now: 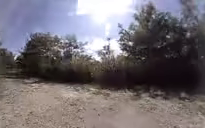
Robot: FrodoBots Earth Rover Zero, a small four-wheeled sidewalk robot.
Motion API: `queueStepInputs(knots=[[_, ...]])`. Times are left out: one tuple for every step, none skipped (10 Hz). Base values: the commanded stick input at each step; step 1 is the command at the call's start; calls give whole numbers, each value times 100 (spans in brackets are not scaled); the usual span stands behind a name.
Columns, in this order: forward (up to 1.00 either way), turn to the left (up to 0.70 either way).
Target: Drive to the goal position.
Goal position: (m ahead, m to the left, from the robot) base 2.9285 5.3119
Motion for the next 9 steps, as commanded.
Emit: queueStepInputs(knots=[[0,-45],[0,-45],[0,-45],[0,-45],[0,-45],[0,-45],[0,-45],[0,-45],[0,-45]])
